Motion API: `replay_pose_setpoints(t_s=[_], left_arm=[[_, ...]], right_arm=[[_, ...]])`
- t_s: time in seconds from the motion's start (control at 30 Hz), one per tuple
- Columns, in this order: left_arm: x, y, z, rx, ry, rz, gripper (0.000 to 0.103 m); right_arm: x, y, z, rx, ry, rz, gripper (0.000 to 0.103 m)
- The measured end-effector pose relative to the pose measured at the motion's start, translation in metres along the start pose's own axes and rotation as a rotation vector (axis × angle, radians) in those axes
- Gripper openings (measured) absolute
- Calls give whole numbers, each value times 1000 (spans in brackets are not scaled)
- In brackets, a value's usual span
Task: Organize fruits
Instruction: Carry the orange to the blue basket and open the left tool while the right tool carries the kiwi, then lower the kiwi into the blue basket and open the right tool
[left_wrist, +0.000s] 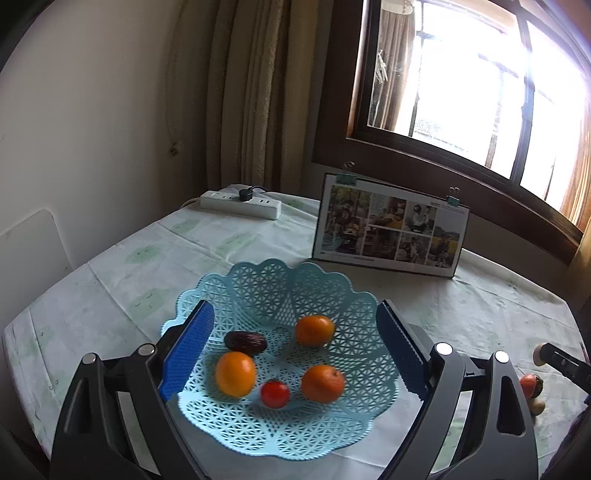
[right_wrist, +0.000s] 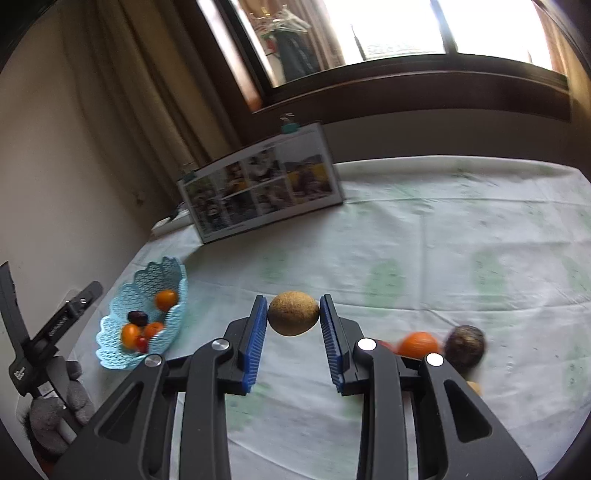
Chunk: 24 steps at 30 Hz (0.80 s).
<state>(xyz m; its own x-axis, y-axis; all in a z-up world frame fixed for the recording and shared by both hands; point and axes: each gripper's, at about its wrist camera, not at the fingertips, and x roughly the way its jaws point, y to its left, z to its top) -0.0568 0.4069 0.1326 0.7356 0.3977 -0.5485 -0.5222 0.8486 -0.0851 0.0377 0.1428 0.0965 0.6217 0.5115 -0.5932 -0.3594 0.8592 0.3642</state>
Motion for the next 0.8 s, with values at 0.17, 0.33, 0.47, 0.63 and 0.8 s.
replay_pose_setpoints(t_s=[0.17, 0.33, 0.47, 0.63, 0.8], left_arm=[[1, 17, -3, -11, 13, 8, 92], [-1, 35, -3, -22, 5, 22, 97], [0, 44, -2, -28, 7, 26, 97], [4, 54, -3, -44, 18, 32, 97], [6, 60, -2, -60, 25, 30, 97]], right_arm=[[21, 52, 2, -71, 31, 80, 30], [45, 95, -2, -125, 68, 140, 30], [66, 124, -4, -169, 99, 170, 30], [84, 144, -7, -194, 127, 190, 30], [88, 147, -6, -185, 116, 202, 35]])
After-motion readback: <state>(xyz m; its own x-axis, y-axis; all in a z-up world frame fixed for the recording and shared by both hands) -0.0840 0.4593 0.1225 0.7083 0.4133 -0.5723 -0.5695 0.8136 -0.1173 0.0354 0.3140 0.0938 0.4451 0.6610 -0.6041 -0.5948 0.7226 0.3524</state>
